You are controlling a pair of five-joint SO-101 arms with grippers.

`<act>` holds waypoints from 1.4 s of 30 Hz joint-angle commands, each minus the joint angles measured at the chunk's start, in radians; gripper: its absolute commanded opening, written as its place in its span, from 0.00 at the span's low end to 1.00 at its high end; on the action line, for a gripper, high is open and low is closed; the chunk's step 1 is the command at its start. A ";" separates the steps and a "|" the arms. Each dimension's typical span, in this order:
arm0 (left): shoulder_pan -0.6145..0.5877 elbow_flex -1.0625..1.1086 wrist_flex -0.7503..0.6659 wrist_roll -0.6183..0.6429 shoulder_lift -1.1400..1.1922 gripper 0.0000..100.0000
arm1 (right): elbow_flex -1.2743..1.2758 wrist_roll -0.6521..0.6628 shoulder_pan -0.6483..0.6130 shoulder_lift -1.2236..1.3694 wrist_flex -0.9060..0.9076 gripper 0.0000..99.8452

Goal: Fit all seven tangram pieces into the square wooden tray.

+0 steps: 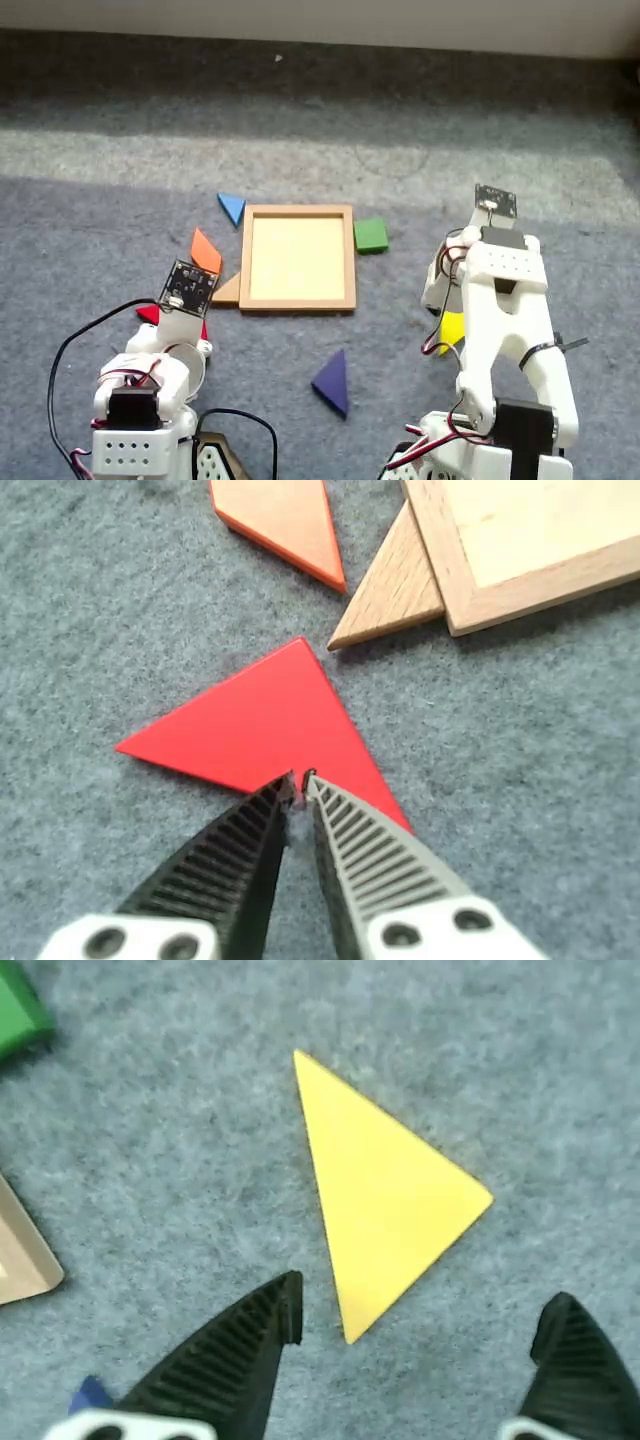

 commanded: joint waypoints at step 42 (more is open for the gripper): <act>0.007 0.019 0.002 -0.006 -0.005 0.05 | -0.056 0.153 0.012 0.300 -0.262 0.23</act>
